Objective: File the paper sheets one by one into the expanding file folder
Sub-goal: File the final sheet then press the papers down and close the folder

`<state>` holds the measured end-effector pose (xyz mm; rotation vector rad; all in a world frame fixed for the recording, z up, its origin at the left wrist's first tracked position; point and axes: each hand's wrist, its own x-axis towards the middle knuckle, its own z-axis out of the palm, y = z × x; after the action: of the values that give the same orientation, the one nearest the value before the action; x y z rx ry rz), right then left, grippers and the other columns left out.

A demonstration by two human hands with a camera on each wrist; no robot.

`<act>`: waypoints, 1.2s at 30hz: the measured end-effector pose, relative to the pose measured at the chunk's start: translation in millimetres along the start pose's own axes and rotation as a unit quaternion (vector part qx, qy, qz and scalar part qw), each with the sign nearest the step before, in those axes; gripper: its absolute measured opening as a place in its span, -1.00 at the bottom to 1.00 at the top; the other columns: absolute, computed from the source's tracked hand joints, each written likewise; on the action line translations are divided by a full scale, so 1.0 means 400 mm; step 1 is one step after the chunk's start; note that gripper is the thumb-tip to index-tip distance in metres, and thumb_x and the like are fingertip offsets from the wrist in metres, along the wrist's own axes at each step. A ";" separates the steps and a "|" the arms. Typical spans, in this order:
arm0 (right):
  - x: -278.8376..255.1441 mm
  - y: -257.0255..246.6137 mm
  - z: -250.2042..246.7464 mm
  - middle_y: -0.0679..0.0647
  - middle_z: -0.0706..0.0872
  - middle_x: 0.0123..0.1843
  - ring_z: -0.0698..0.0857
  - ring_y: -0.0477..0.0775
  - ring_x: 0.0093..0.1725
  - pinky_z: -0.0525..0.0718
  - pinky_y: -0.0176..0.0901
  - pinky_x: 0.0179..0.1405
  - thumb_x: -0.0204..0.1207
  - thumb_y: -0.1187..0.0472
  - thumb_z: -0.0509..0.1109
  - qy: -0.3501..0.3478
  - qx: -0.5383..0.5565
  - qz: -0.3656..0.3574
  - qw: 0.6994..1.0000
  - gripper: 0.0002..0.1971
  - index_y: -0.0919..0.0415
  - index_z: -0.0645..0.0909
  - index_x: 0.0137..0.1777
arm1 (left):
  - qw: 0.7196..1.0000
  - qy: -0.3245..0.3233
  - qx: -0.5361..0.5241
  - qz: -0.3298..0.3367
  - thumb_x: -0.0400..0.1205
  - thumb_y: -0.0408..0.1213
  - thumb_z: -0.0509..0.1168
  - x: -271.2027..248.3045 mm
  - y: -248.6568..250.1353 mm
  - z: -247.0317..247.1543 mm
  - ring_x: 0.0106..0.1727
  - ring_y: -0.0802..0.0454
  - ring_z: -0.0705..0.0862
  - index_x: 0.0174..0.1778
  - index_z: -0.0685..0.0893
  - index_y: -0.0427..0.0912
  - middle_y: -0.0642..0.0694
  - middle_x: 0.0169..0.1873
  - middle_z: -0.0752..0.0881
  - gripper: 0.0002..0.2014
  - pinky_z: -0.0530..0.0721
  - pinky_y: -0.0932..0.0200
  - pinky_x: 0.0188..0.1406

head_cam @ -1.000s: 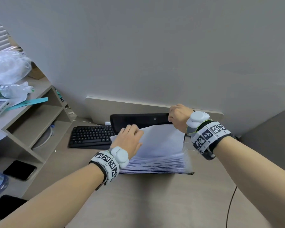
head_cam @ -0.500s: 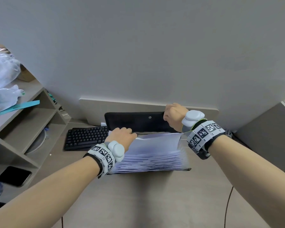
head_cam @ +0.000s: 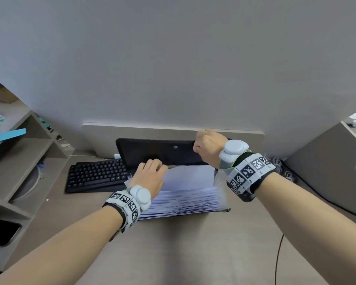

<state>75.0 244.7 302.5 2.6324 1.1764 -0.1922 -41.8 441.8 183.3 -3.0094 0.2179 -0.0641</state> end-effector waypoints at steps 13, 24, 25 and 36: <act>-0.006 0.006 0.000 0.11 0.54 -0.03 0.41 0.14 -0.12 0.65 0.06 0.00 0.44 0.47 0.16 0.017 0.030 0.005 0.999 -0.72 0.15 0.44 -0.42 | 0.989 -0.116 0.067 0.060 0.58 -0.47 0.15 0.059 0.016 -0.070 0.08 -0.12 0.57 0.17 0.58 -0.09 -0.09 0.07 0.58 -0.70 0.35 0.07 -0.06; -0.021 0.000 0.001 0.06 0.56 0.06 0.47 0.15 0.03 0.46 -0.14 -0.17 0.56 0.40 0.13 0.033 0.036 0.012 0.999 -0.71 0.20 0.68 -0.18 | 0.963 -0.243 -0.111 -0.027 0.50 0.52 -0.08 0.032 0.074 0.033 -0.02 -0.18 0.69 0.14 0.60 0.01 -0.10 -0.04 0.74 -0.29 0.66 0.00 -0.07; -0.021 0.000 0.005 0.05 0.55 0.05 0.47 0.15 0.04 0.49 -0.13 -0.15 0.55 0.40 0.13 0.036 0.042 0.015 0.998 -0.72 0.20 0.66 -0.21 | 0.963 -0.245 -0.108 -0.026 0.46 0.56 -0.07 0.032 0.080 0.045 0.01 -0.19 0.69 0.14 0.58 0.01 -0.11 -0.02 0.74 -0.26 0.64 0.00 -0.06; -0.009 -0.006 0.064 0.06 0.62 -0.08 0.36 0.12 -0.12 0.64 0.05 0.00 0.38 0.51 0.18 0.038 0.081 0.049 0.995 -0.76 0.18 0.47 -0.38 | 0.981 -0.187 -0.038 0.026 0.57 0.17 0.30 0.032 0.045 0.058 0.19 -0.19 0.66 0.51 0.26 -0.09 -0.13 0.24 0.63 -0.32 0.62 -0.08 0.10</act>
<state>70.3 236.5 278.3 2.8559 1.0938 -0.1768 -30.6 425.0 158.6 -3.0124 0.2624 0.5209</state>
